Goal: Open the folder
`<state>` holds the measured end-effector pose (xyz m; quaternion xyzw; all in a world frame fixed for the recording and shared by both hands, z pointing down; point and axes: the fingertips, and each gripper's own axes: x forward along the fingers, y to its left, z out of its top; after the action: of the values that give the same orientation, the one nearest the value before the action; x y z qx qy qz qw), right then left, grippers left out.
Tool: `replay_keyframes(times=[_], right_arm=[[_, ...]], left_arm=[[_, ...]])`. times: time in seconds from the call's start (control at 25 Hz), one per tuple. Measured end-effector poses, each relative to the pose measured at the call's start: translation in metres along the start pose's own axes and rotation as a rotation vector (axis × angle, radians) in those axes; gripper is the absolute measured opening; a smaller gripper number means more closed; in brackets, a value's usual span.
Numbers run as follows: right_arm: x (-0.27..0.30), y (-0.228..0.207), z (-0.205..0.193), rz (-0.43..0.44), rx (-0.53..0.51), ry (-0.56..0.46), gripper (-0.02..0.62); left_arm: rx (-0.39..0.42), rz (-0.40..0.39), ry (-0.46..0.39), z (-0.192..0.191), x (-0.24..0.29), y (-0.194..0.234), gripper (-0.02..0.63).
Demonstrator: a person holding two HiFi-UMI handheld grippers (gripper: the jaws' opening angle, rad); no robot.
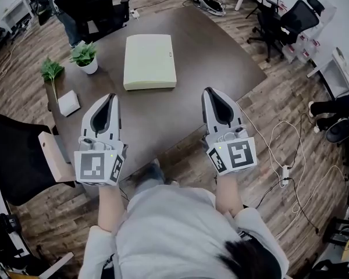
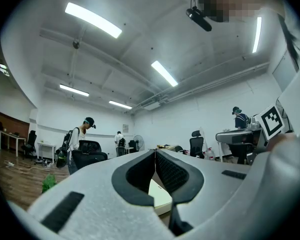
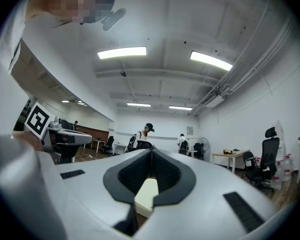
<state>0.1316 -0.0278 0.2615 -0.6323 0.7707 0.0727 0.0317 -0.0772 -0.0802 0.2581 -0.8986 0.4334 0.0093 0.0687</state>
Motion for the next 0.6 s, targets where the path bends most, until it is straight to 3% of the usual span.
replay_keyframes(times=[0.6], right_arm=[[0.092,-0.009,-0.025,-0.040,0.008,0.030,0.015]], left_arm=[[-0.011,-0.065,0.031,-0.030,0.080,0.063,0.009]])
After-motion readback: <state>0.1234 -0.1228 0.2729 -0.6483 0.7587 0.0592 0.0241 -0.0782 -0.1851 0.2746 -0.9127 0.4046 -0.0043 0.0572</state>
